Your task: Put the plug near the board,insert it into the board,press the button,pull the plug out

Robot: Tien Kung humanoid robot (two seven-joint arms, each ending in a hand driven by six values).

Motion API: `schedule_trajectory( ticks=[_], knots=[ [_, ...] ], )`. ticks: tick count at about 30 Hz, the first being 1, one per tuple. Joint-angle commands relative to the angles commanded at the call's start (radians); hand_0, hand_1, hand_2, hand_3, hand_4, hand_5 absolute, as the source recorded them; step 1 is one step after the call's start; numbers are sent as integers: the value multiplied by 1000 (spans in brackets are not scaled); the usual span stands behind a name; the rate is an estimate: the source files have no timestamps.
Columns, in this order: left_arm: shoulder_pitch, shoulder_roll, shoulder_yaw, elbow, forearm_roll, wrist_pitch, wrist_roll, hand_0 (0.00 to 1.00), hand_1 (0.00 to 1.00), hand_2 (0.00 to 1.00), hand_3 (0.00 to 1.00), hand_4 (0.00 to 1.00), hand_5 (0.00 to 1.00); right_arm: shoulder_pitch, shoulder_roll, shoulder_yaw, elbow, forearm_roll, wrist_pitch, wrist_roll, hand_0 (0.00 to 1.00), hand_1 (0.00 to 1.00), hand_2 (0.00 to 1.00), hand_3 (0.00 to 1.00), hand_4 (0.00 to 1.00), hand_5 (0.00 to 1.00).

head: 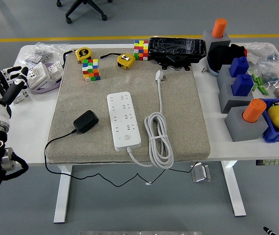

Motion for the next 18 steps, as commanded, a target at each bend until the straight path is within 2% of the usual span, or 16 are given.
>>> schedule_trajectory(
  ticks=[18],
  knots=[
    [-4,-4,-1,-3,-5,3,-4,451,541,568,605,811,462,3,-1,-2,0,0,-1,0,607,640,653,552,940,494]
  ],
)
